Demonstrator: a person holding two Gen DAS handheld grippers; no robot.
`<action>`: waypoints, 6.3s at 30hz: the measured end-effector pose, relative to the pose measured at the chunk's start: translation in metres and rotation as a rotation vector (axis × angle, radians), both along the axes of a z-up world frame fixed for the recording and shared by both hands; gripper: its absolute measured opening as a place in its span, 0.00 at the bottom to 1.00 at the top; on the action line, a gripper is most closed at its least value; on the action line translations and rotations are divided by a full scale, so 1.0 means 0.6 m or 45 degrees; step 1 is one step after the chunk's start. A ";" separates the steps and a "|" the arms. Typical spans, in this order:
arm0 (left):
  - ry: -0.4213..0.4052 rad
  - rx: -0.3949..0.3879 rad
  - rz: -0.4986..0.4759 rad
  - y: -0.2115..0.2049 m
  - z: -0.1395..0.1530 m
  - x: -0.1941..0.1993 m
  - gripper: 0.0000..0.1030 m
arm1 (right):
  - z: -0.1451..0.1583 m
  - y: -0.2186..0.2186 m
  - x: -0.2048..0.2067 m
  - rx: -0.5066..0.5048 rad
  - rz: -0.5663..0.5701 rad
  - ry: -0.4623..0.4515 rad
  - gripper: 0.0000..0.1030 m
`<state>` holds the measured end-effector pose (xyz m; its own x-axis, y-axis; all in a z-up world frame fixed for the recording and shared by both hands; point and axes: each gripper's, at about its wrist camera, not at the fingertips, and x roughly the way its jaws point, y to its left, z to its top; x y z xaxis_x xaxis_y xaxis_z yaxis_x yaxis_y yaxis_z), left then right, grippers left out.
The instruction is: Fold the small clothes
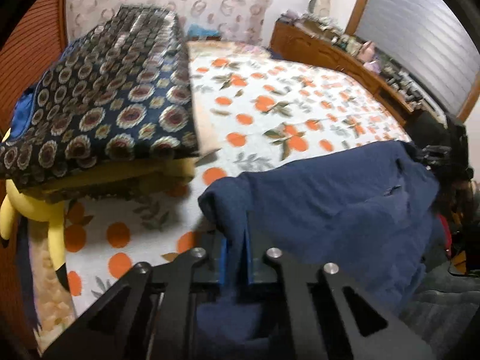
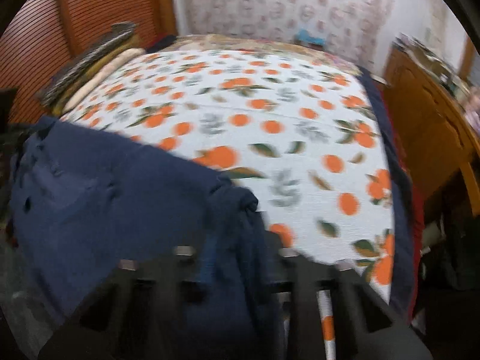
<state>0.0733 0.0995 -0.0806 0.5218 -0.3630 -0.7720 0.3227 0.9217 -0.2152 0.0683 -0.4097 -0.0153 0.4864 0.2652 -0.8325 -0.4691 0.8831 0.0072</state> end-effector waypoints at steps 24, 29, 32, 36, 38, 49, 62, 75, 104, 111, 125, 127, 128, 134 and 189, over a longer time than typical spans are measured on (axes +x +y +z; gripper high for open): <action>-0.837 -0.214 0.046 0.031 0.463 -0.075 0.04 | 0.496 -0.036 -0.166 0.098 0.052 -0.812 0.07; -0.772 -0.066 0.129 0.005 0.433 0.093 0.06 | 0.492 -0.025 0.002 0.030 -0.048 -0.778 0.08; -0.592 0.019 0.125 -0.012 0.354 0.204 0.07 | 0.421 -0.018 0.144 -0.074 -0.198 -0.703 0.23; -0.378 0.095 0.077 -0.039 0.243 0.247 0.10 | 0.289 -0.025 0.266 -0.209 -0.315 -0.485 0.32; -0.342 0.136 0.052 -0.048 0.199 0.242 0.13 | 0.228 -0.042 0.290 -0.206 -0.343 -0.382 0.33; -0.254 0.114 -0.011 -0.095 0.143 0.160 0.29 | 0.101 -0.061 0.205 0.000 -0.254 -0.179 0.37; -0.105 0.154 -0.121 -0.203 0.020 0.104 0.29 | 0.001 -0.048 0.157 0.047 -0.278 -0.049 0.38; -0.191 0.299 -0.111 -0.245 -0.007 0.099 0.33 | -0.006 -0.041 0.149 0.032 -0.302 -0.115 0.38; -0.164 0.203 -0.074 -0.200 -0.003 0.082 0.33 | -0.006 -0.042 0.149 0.028 -0.302 -0.117 0.38; -0.160 0.272 -0.078 -0.199 -0.008 0.095 0.33 | -0.004 -0.045 0.149 0.027 -0.303 -0.138 0.16; -0.325 0.080 -0.156 -0.188 0.099 0.037 0.05 | 0.069 -0.070 0.115 0.151 -0.321 -0.345 0.05; -0.344 0.048 -0.173 -0.187 0.112 0.021 0.05 | 0.086 -0.072 0.106 0.171 -0.320 -0.367 0.05; -0.353 0.031 -0.179 -0.186 0.118 0.011 0.05 | 0.097 -0.074 0.097 0.175 -0.317 -0.387 0.05; -0.363 -0.048 -0.208 -0.182 0.136 -0.048 0.06 | 0.135 -0.087 0.037 0.180 -0.285 -0.430 0.04; -0.139 0.166 0.124 -0.109 -0.017 0.094 0.02 | 0.014 -0.130 -0.032 0.099 -0.339 -0.231 0.06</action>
